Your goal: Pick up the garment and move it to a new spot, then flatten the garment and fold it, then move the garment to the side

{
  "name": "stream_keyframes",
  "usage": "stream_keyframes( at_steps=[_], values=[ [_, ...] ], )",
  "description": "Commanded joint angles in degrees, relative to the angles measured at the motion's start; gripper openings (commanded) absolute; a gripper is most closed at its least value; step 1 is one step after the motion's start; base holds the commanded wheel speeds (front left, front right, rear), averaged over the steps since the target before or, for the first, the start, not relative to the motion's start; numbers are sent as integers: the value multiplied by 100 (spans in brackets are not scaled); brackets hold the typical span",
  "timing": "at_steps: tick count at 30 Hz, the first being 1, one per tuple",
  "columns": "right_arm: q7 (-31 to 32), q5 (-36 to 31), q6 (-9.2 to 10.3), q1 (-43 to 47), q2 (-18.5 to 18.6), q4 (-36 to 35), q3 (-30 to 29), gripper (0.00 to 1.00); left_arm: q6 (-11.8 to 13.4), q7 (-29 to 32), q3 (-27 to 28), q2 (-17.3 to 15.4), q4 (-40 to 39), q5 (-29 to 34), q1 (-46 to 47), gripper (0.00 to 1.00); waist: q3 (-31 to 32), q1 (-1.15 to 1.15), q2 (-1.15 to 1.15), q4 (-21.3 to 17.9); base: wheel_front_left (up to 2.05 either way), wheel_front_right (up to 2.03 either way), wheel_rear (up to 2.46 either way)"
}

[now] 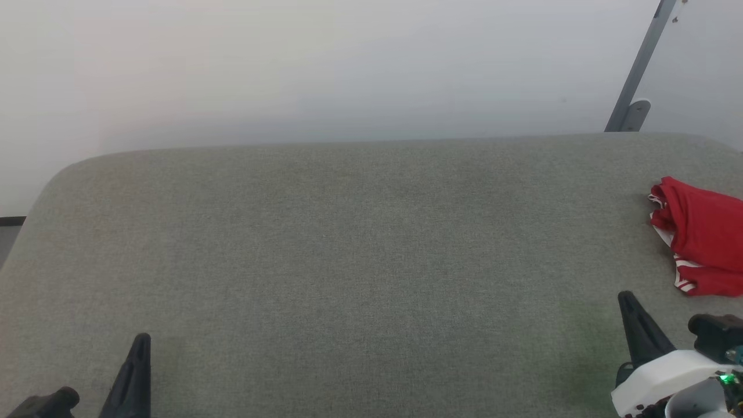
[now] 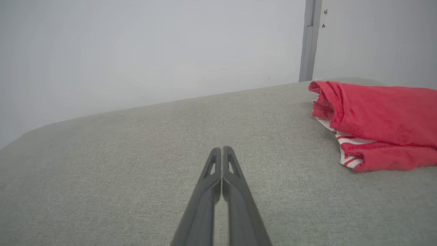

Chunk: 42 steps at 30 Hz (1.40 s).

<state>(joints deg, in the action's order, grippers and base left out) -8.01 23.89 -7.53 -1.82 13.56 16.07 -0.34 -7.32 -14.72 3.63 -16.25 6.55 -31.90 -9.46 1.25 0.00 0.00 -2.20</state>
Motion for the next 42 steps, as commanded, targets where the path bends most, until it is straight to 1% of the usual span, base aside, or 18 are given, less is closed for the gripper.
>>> stream_keyframes(
  at_steps=[1,2,6,20,31,42],
  values=[
    [52,231,0,-104,7,-57,-56,0,-1,60,27,-27,-40,-204,60,0,-2,0,0,3,0,0,0],
    [96,421,0,-117,-23,-61,-77,0,-1,119,34,11,-17,-375,105,0,-4,0,0,7,0,0,0],
    [172,789,1,-136,-82,-77,-107,0,-2,232,49,84,28,-703,195,0,-9,0,0,14,0,0,0],
    [409,1950,1,-199,-269,-118,-199,0,-5,591,97,315,164,-1729,473,0,-25,0,0,39,0,0,0],
    [575,2737,2,-248,-394,-136,-269,0,-8,837,129,476,256,-2427,656,0,-38,0,0,58,0,0,0],
    [715,3377,3,-284,-503,-151,-322,0,-10,1039,155,609,330,-2986,810,0,-49,0,0,76,0,0,0]
  ],
)
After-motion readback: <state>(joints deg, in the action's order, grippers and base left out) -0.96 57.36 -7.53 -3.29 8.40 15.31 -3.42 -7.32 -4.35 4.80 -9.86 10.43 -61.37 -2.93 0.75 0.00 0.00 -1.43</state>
